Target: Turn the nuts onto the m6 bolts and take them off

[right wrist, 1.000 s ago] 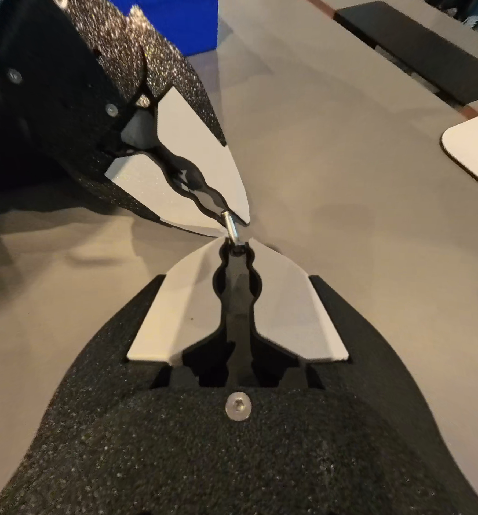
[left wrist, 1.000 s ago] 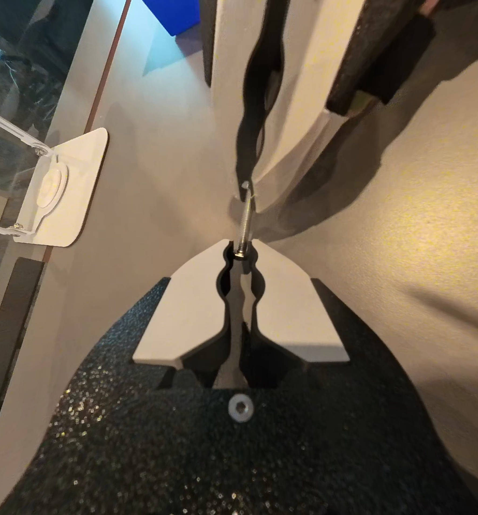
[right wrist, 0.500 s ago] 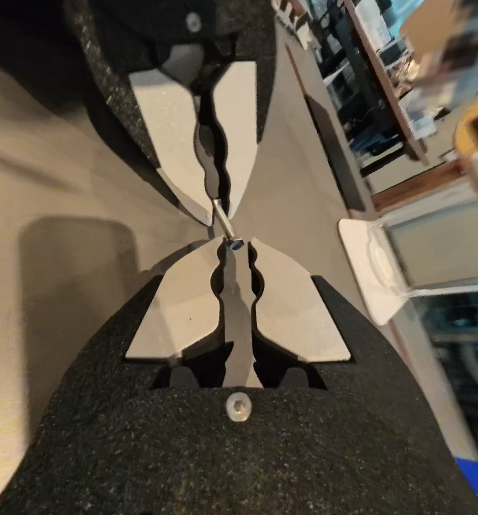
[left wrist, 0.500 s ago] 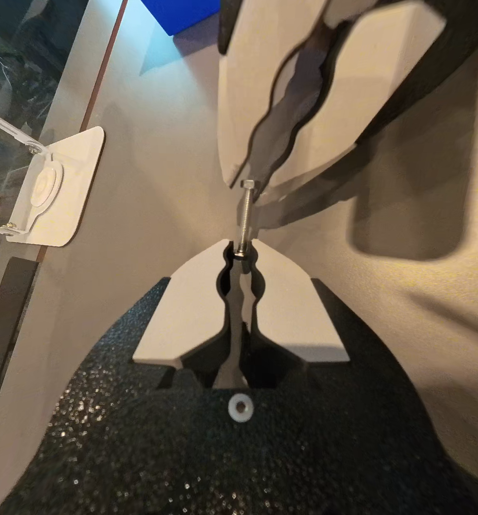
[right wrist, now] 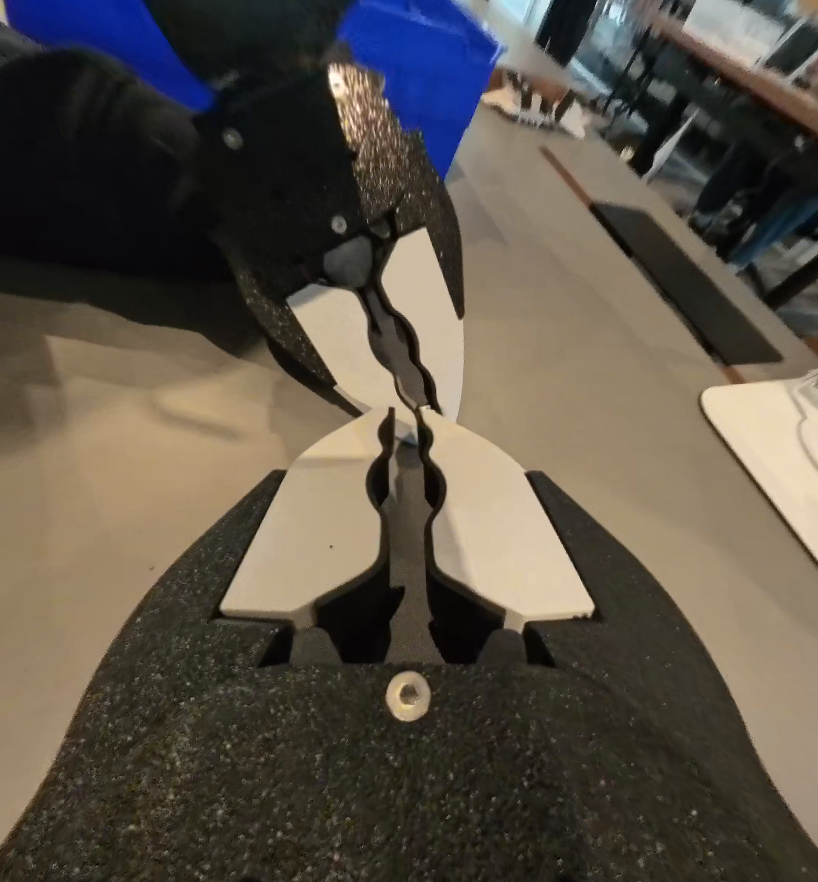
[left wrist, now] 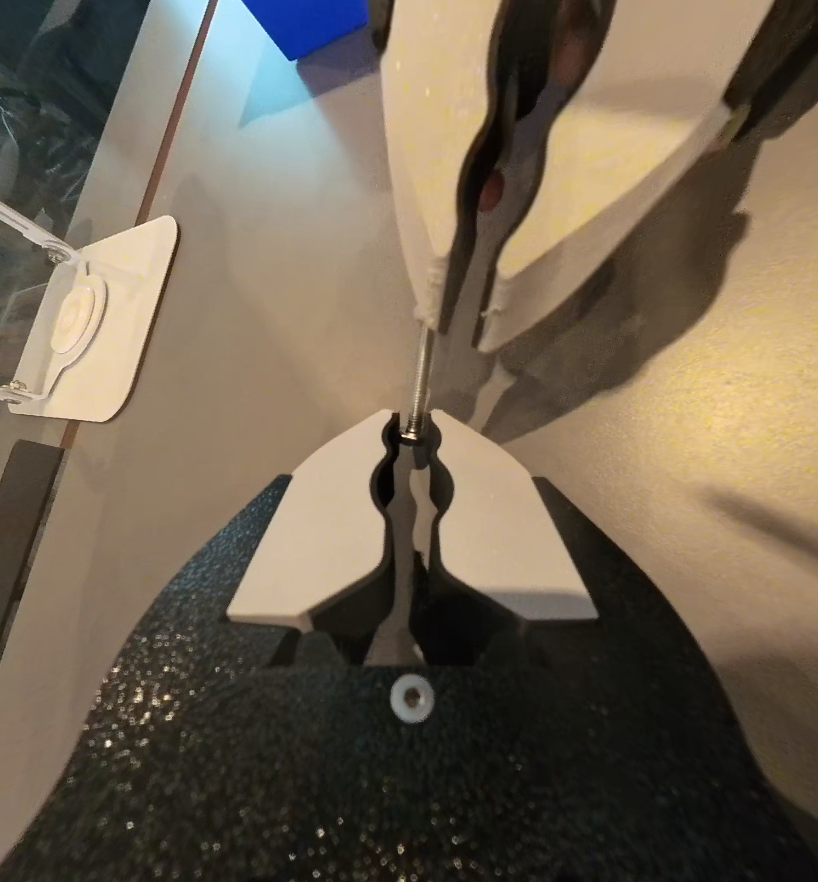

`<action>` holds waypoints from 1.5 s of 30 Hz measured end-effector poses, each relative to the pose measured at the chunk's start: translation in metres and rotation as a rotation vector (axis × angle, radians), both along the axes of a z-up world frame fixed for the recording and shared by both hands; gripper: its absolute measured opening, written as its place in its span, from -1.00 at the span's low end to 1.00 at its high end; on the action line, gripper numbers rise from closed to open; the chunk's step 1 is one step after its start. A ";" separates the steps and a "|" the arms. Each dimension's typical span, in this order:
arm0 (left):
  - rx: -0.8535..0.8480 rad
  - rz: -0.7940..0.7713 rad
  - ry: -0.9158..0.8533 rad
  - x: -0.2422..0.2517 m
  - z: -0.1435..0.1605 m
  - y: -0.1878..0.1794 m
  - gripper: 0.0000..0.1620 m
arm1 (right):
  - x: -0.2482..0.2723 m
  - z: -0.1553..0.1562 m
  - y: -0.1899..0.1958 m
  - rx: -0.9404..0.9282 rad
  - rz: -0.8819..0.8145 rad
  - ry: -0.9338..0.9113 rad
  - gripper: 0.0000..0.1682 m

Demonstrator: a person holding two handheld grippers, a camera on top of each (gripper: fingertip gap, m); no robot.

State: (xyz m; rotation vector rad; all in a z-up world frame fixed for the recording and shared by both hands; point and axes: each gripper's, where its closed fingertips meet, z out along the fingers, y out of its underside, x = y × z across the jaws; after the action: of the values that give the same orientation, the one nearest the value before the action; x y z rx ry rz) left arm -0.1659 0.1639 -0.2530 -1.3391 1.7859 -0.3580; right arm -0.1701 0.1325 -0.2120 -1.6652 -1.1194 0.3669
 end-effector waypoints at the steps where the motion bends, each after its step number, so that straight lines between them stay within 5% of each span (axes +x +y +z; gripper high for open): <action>1: 0.001 0.000 0.000 0.000 0.000 0.000 -0.88 | 0.001 0.002 0.001 0.012 -0.011 0.002 -0.90; 7: 0.001 0.000 0.000 0.000 0.000 0.000 -0.88 | 0.011 -0.013 0.011 -0.039 -0.090 -0.053 -0.67; 9: 0.001 0.000 0.000 0.000 0.000 0.000 -0.88 | 0.009 -0.015 0.010 -0.037 -0.075 -0.067 -0.69; 12: 0.000 0.000 0.000 0.000 0.000 0.000 -0.88 | 0.003 -0.008 0.001 -0.021 -0.007 -0.036 -0.97; 21: 0.002 0.000 0.001 0.000 0.000 0.000 -0.88 | 0.017 -0.012 0.015 -0.070 -0.132 -0.033 -0.69; 27: 0.003 0.000 0.001 0.000 -0.001 0.000 -0.88 | 0.020 -0.019 0.018 -0.143 -0.161 -0.018 -0.87; 34: 0.000 0.000 0.001 0.001 -0.002 0.000 -0.88 | 0.030 -0.016 0.020 0.095 -0.127 -0.198 -0.88; 41: 0.002 0.000 0.001 0.002 -0.003 0.001 -0.88 | 0.037 -0.003 0.022 0.098 -0.179 -0.127 -0.88; 45: 0.000 -0.002 -0.001 0.003 -0.004 0.001 -0.88 | 0.043 0.050 0.016 0.171 -0.267 -0.058 -0.88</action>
State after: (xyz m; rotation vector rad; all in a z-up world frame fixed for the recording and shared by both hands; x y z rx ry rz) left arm -0.1633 0.1649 -0.2569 -1.3370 1.7871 -0.3601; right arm -0.1273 0.1486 -0.1617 -1.6544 -0.9272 0.0512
